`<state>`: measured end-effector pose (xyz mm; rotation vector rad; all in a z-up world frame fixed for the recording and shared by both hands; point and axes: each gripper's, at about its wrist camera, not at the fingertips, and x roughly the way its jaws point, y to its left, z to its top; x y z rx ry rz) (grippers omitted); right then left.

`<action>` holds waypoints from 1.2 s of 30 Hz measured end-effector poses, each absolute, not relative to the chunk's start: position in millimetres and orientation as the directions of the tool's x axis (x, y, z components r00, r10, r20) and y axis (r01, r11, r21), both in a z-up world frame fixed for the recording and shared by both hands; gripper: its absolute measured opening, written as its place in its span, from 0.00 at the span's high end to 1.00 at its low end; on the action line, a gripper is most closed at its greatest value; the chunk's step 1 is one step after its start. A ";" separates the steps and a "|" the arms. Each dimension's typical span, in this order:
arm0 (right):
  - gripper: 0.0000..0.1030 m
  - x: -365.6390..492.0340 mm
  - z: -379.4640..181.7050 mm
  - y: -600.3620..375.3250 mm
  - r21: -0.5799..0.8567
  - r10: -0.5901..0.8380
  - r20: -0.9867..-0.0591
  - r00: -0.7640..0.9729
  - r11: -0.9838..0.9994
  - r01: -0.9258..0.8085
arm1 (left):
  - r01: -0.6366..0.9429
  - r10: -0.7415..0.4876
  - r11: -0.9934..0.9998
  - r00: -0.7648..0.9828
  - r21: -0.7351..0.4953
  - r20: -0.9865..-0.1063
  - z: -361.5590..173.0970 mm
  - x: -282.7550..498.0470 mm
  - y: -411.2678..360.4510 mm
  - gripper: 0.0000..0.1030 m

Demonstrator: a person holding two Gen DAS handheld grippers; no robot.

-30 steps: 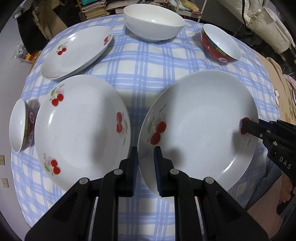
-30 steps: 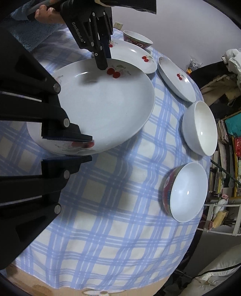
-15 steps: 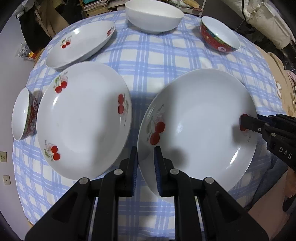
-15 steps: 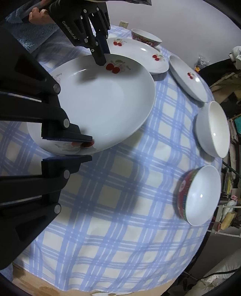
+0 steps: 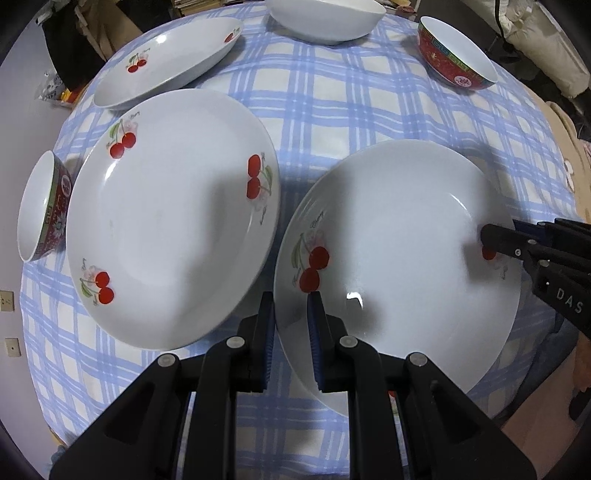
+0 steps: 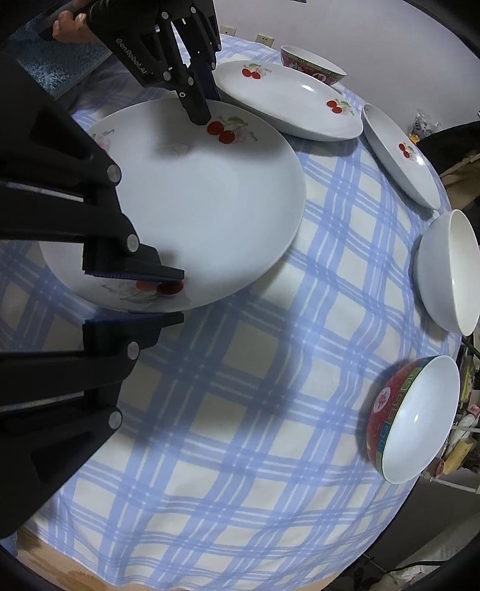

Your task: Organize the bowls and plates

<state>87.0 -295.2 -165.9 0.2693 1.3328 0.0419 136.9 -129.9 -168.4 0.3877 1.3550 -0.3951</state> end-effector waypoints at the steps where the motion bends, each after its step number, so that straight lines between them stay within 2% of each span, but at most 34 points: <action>1: 0.84 86.9 -165.8 -296.0 0.222 0.187 -0.952 0.241 0.967 0.126 | 0.484 -0.045 0.874 0.170 0.044 -0.984 -169.1 137.3 -131.1 0.84; 18: 0.85 89.5 -163.0 -293.0 0.205 0.171 -0.956 0.239 0.971 0.124 | 0.421 -0.060 0.906 0.241 0.048 -0.969 -169.9 127.5 -121.3 0.83; 26: 0.84 81.8 -154.8 -282.9 0.142 0.114 -0.964 0.239 0.984 0.104 | 0.390 -0.068 0.920 0.247 0.035 -0.967 -157.0 123.8 -116.7 0.82; 29: 0.83 79.5 -145.1 -282.7 0.129 0.093 -0.958 0.271 0.985 0.118 | 0.397 -0.060 0.916 0.260 0.050 -0.964 -148.2 118.8 -114.2 0.79; 31: 0.81 77.4 -137.1 -283.5 0.124 0.080 -0.952 0.296 0.983 0.133 | 0.403 -0.073 0.914 0.256 0.038 -0.964 -141.5 116.4 -109.6 0.77; 33: 0.66 75.9 -129.5 -282.2 0.118 0.069 -0.946 0.317 0.983 0.137 | 0.401 -0.089 0.916 0.249 0.019 -0.964 -134.7 114.0 -105.0 0.76; 36: 0.53 74.0 -113.0 -271.9 0.107 0.061 -0.928 0.367 0.989 0.105 | 0.403 -0.088 0.915 0.258 0.024 -0.962 -120.4 112.8 -98.0 0.75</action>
